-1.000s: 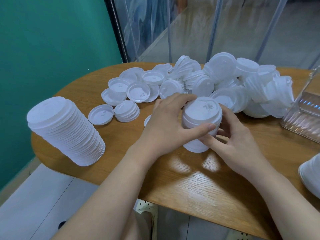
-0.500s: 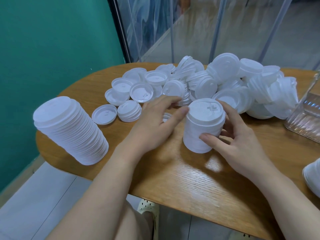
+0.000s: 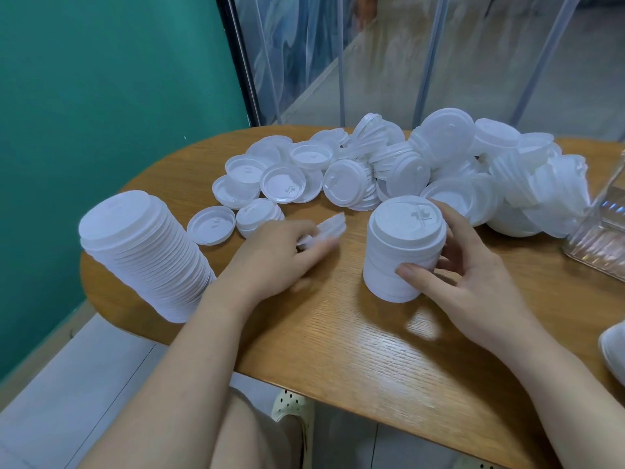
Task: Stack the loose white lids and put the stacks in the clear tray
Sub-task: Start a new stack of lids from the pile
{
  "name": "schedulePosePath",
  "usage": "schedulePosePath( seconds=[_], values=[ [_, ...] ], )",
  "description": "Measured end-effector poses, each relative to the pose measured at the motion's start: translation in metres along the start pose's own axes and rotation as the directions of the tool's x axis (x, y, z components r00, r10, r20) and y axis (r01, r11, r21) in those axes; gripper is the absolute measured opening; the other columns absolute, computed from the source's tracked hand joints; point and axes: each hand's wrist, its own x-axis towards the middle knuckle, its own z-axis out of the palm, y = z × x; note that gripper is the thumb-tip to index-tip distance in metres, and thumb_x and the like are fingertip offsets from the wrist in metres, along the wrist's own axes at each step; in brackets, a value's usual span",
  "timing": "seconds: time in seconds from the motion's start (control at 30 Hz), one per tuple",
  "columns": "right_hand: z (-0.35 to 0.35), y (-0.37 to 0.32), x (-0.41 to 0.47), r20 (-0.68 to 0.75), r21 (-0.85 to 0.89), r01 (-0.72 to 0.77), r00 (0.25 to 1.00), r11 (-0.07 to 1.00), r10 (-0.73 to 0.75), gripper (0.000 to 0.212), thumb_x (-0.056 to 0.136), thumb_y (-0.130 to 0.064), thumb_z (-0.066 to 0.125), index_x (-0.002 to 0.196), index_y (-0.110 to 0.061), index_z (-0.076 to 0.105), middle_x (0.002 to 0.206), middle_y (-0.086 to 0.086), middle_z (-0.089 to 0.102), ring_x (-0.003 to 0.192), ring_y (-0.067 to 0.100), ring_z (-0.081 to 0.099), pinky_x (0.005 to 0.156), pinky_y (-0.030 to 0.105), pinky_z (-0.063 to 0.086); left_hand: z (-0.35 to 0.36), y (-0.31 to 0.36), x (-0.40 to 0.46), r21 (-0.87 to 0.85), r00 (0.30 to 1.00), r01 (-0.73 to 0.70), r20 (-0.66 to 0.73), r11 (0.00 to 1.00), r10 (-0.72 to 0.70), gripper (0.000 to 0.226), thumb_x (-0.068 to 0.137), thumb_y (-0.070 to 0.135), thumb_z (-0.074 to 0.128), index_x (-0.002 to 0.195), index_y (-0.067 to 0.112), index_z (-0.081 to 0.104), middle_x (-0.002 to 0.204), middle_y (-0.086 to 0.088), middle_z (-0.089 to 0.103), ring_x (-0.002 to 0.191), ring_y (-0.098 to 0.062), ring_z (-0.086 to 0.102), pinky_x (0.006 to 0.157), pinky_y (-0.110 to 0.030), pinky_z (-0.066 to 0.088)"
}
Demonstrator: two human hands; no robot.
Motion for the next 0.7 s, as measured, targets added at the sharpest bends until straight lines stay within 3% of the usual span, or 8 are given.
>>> schedulePosePath(
  seconds=[0.03, 0.1, 0.27, 0.33, 0.43, 0.57, 0.7],
  values=[
    [0.000, 0.000, 0.000, 0.001, -0.004, 0.000, 1.000, 1.000, 0.000, 0.077, 0.064, -0.052, 0.076, 0.133, -0.065, 0.044, 0.116, -0.036, 0.064, 0.108, -0.007, 0.065, 0.083, 0.008, 0.051, 0.000, 0.001, 0.000, -0.086, 0.999, 0.016, -0.037, 0.996, -0.019, 0.041, 0.100, 0.061, 0.051, 0.076, 0.028, 0.059, 0.070, 0.012, 0.057, 0.064, -0.005, 0.049, 0.062, -0.030, 0.037],
    [0.000, 0.000, 0.000, 0.002, -0.010, -0.005, 1.000, 1.000, 0.005, 0.077, 0.065, -0.051, 0.076, 0.133, -0.065, 0.043, 0.114, -0.038, 0.063, 0.107, -0.007, 0.064, 0.083, 0.008, 0.052, 0.002, 0.002, 0.001, -0.221, 0.992, 0.028, -0.117, 0.975, -0.055, 0.042, 0.104, 0.052, 0.050, 0.078, 0.021, 0.059, 0.063, 0.010, 0.050, 0.056, -0.006, 0.043, 0.056, -0.026, 0.034],
    [0.000, 0.000, 0.000, 0.004, -0.017, -0.006, 1.000, 1.000, 0.006, 0.076, 0.064, -0.054, 0.077, 0.131, -0.069, 0.042, 0.115, -0.038, 0.063, 0.107, -0.005, 0.065, 0.084, 0.010, 0.053, 0.008, -0.002, 0.007, -0.432, 0.963, 0.169, -0.117, 0.886, -0.241, 0.021, 0.105, 0.043, 0.052, 0.112, 0.025, 0.062, 0.054, 0.016, 0.052, 0.048, -0.002, 0.047, 0.053, -0.025, 0.041],
    [0.000, -0.001, -0.001, 0.004, -0.019, -0.005, 1.000, 1.000, 0.005, 0.076, 0.065, -0.051, 0.077, 0.132, -0.066, 0.043, 0.113, -0.040, 0.062, 0.106, -0.007, 0.064, 0.082, 0.008, 0.052, 0.008, -0.005, 0.006, -0.366, 0.965, 0.194, -0.095, 0.910, -0.244, 0.023, 0.104, 0.043, 0.053, 0.121, 0.028, 0.058, 0.073, 0.015, 0.063, 0.063, -0.001, 0.057, 0.062, -0.026, 0.044],
    [0.000, -0.003, -0.001, 0.000, -0.025, -0.005, 1.000, 1.000, 0.005, 0.075, 0.065, -0.049, 0.076, 0.130, -0.066, 0.042, 0.111, -0.043, 0.061, 0.104, -0.010, 0.064, 0.079, 0.006, 0.051, 0.009, -0.007, 0.005, -0.173, 0.977, 0.182, -0.078, 0.968, -0.198, 0.022, 0.105, 0.042, 0.052, 0.115, 0.027, 0.065, 0.097, 0.011, 0.066, 0.088, -0.004, 0.061, 0.073, -0.026, 0.046],
    [0.000, -0.004, -0.001, 0.001, -0.026, 0.000, 1.000, 1.000, 0.000, 0.074, 0.067, -0.048, 0.076, 0.130, -0.066, 0.042, 0.110, -0.045, 0.061, 0.106, -0.011, 0.063, 0.080, 0.005, 0.050, 0.012, -0.003, 0.007, -0.099, 0.987, 0.142, -0.058, 0.985, -0.149, 0.031, 0.103, 0.050, 0.050, 0.117, 0.027, 0.066, 0.108, 0.011, 0.060, 0.102, -0.007, 0.058, 0.086, -0.030, 0.049],
    [0.000, -0.003, 0.000, 0.009, -0.016, 0.003, 1.000, 1.000, -0.003, 0.076, 0.066, -0.048, 0.077, 0.132, -0.065, 0.043, 0.116, -0.039, 0.063, 0.108, -0.007, 0.065, 0.082, 0.009, 0.052, 0.017, 0.004, 0.005, -0.069, 0.993, 0.119, -0.003, 0.991, -0.119, 0.066, 0.077, 0.072, 0.073, 0.126, 0.030, 0.059, 0.113, 0.017, 0.052, 0.107, -0.004, 0.054, 0.091, -0.029, 0.048]
  ],
)
